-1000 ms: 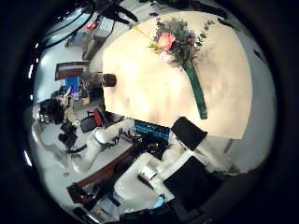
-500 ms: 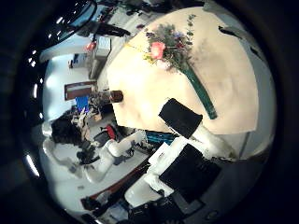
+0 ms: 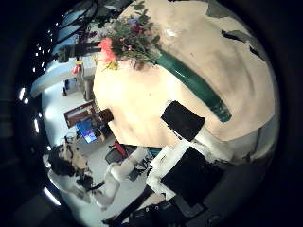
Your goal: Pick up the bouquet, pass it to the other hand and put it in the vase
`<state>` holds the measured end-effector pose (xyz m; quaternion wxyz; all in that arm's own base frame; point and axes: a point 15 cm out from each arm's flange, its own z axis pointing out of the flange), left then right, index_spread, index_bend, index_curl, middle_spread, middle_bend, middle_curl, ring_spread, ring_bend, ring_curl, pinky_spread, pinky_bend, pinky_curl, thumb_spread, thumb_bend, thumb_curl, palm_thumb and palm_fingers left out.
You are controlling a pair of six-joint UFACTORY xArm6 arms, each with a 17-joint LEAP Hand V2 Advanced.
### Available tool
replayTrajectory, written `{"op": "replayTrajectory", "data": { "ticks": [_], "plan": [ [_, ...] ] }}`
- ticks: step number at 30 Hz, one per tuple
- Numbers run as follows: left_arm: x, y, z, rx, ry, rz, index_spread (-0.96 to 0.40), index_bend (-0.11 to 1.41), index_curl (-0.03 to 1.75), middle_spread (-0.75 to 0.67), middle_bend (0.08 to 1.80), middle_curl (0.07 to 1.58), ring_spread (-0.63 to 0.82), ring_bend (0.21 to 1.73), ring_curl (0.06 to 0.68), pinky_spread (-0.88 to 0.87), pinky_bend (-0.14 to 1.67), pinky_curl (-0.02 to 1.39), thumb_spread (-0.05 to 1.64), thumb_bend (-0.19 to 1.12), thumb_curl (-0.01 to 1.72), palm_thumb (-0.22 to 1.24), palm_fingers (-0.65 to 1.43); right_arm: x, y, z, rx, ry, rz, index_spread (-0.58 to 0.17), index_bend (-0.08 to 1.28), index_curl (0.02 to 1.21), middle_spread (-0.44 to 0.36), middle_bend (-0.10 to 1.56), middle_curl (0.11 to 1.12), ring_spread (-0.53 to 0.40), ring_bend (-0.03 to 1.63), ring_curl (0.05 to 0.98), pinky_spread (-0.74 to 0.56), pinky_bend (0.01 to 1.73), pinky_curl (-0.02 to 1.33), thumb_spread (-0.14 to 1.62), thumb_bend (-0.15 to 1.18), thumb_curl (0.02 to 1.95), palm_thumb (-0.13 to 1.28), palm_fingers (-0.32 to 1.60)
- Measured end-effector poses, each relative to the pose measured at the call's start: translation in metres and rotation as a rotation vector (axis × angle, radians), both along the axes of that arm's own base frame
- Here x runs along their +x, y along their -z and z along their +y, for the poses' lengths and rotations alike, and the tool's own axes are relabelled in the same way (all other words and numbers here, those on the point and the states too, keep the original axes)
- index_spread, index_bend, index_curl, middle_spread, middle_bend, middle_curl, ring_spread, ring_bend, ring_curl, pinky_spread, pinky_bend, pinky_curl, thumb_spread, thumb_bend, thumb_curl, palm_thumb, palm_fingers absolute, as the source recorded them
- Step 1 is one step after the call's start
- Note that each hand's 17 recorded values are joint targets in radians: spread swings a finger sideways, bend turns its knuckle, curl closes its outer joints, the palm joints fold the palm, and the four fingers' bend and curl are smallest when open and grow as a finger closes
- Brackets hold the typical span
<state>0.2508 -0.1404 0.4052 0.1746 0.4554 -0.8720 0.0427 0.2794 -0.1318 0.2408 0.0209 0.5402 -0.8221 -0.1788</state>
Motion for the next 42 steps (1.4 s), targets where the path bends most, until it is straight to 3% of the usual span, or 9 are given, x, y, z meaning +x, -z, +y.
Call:
{"op": "replayTrajectory", "data": {
  "ticks": [9, 15, 23, 42],
  "plan": [
    [0.004, -0.005, -0.010, 0.014, 0.044, 0.009, 0.03, 0.16, 0.31, 0.24, 0.26, 0.38, 0.45, 0.67, 0.193, 0.52, 0.60, 0.11, 1.05, -0.02, 0.42, 0.61, 0.12, -0.006, 0.047, 0.001, -0.031, 0.025, -0.017, -0.219, 0.17, 0.30, -0.043, 0.56, 0.45, -0.164, 1.12, 0.310, 0.01, 1.03, 0.12, 1.12, -0.02, 0.40, 0.58, 0.40],
    [0.004, -0.003, -0.001, 0.067, 0.049, 0.027, 0.03, 0.16, 0.31, 0.24, 0.26, 0.38, 0.45, 0.67, 0.192, 0.52, 0.60, 0.11, 1.05, -0.03, 0.41, 0.60, 0.12, -0.043, 0.090, 0.021, 0.002, 0.016, 0.038, -0.214, 0.17, 0.31, -0.044, 0.58, 0.45, -0.168, 1.13, 0.317, -0.02, 1.09, 0.10, 1.10, -0.02, 0.40, 0.59, 0.40],
    [0.004, -0.002, -0.007, 0.064, 0.042, 0.035, 0.03, 0.16, 0.31, 0.24, 0.26, 0.38, 0.45, 0.68, 0.190, 0.52, 0.60, 0.10, 1.06, -0.02, 0.41, 0.60, 0.12, -0.030, 0.097, 0.013, -0.033, 0.011, -0.015, -0.220, 0.18, 0.32, -0.052, 0.59, 0.46, -0.182, 1.14, 0.322, -0.05, 1.15, 0.07, 1.08, -0.02, 0.41, 0.60, 0.40],
    [0.003, -0.002, -0.006, 0.068, 0.033, 0.034, 0.04, 0.16, 0.31, 0.24, 0.26, 0.38, 0.45, 0.68, 0.189, 0.53, 0.61, 0.10, 1.06, -0.02, 0.40, 0.59, 0.11, -0.027, 0.124, 0.028, -0.050, -0.026, -0.024, -0.225, 0.19, 0.36, -0.073, 0.57, 0.47, -0.191, 1.11, 0.325, -0.07, 1.23, 0.01, 1.04, -0.02, 0.42, 0.66, 0.37]
  ]
}}
